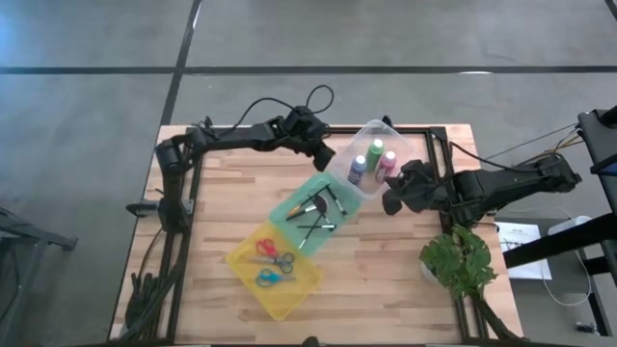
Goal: Pick & Place Paint Supplies
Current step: Adjust the bins
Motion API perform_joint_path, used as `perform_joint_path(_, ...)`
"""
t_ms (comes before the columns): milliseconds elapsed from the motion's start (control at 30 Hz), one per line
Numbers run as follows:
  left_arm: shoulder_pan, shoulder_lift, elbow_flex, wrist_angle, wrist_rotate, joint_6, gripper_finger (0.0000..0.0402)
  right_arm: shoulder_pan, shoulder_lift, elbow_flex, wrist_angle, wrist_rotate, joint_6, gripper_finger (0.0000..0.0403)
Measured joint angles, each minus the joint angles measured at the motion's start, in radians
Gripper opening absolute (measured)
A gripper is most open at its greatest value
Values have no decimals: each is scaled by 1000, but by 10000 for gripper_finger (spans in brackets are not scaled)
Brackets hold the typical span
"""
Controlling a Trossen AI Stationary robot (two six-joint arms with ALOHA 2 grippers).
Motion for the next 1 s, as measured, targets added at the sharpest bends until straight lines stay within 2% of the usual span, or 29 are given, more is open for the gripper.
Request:
perform_joint_path(100, -25, 0, 0, -18, 7, 2, 0, 19, 0, 0, -40, 17, 53, 7)
perform_joint_path(267, -38, -2, -1, -49, -87, 4, 0, 44, 0, 9, -133, 52, 147, 7)
perform_joint_path(400, -26, -38, -2, -107, -141, 22, 0, 51, 1, 68, -328, 93, 300, 7)
perform_joint_path(567, -18, -92, -2, -257, -196, 94, 0, 50, 1, 124, -531, 89, 422, 7)
perform_joint_path(767, -15, -131, -34, -362, -203, 120, 0, 35, 3, 104, -530, -12, 442, 7)
perform_joint_path(1000, -19, -244, -189, -485, -188, 99, 0, 88, 3, 105, -528, -18, 540, 7)
